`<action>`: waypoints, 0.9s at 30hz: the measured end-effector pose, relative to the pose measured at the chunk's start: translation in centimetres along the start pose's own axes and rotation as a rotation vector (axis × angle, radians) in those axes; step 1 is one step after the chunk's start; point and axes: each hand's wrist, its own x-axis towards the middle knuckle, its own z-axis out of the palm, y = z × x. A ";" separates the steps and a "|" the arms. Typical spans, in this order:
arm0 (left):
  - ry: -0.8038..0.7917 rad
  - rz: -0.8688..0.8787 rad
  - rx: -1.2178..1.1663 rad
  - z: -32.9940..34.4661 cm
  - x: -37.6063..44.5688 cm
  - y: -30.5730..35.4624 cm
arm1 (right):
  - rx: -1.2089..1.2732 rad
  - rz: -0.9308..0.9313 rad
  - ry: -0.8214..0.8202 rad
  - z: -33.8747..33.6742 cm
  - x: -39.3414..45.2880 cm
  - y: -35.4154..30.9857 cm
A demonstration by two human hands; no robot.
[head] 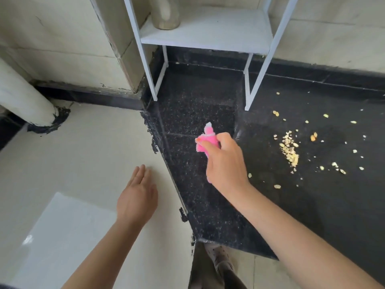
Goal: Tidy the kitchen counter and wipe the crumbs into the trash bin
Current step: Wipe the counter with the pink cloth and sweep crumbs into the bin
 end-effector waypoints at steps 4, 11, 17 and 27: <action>-0.075 0.143 0.021 1.2 0.0 0.7 | -0.044 -0.053 -0.183 4.0 -1.1 -2.9; -0.131 0.137 0.204 1.1 0.1 0.8 | -0.241 0.044 -0.277 2.0 -3.5 1.8; -0.140 0.111 0.176 0.3 0.3 1.1 | -0.375 0.515 -0.249 -4.8 -3.9 10.8; -0.268 0.074 0.203 -0.7 0.3 1.9 | -0.217 0.101 -0.087 -2.6 -6.0 -0.6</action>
